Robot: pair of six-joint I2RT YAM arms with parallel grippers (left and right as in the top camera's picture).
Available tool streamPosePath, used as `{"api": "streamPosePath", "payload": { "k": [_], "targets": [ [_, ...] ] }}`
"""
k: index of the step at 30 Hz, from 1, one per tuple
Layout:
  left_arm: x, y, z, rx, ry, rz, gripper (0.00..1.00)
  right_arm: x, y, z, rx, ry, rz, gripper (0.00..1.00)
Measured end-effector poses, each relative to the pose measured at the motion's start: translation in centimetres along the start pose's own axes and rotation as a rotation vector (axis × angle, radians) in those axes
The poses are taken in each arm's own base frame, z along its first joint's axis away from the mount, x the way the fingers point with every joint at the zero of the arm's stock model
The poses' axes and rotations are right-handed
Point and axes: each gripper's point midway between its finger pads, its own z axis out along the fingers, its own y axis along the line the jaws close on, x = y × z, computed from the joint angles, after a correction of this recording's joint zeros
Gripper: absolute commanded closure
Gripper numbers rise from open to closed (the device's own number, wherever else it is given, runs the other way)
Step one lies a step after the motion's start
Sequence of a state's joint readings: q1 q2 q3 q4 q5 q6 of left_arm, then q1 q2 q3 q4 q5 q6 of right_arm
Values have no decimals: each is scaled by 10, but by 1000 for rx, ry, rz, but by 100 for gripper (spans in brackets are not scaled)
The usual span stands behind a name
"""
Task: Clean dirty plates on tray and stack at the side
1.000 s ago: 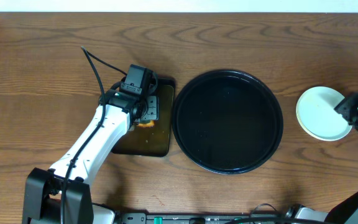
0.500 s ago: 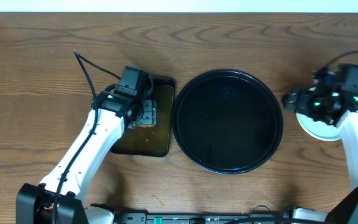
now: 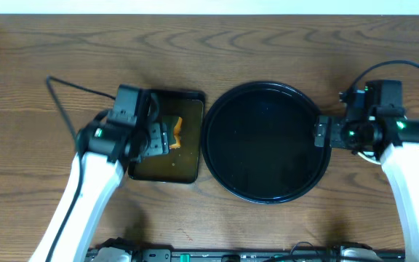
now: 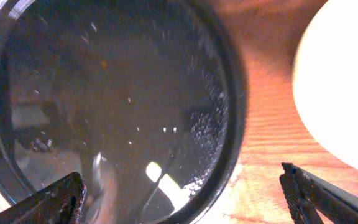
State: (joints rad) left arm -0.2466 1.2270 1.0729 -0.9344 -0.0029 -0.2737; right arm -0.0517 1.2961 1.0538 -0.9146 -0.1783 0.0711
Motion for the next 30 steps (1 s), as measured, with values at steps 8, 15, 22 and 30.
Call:
{"api": "streamPosePath", "payload": {
  "k": [8, 15, 22, 30],
  "targets": [
    [19, 0, -30, 102, -234, 0, 22, 5, 4, -53, 33, -308, -63, 1],
    [32, 6, -43, 142, -335, -16, 22, 22, 5, -83, 38, -426, -76, 1],
    [31, 6, -43, 144, -337, -23, 22, 35, 3, -81, 45, -386, -70, 1],
    [31, 6, -43, 145, -336, -30, 22, 46, 1, -76, 49, -337, -64, 1]
  ]
}}
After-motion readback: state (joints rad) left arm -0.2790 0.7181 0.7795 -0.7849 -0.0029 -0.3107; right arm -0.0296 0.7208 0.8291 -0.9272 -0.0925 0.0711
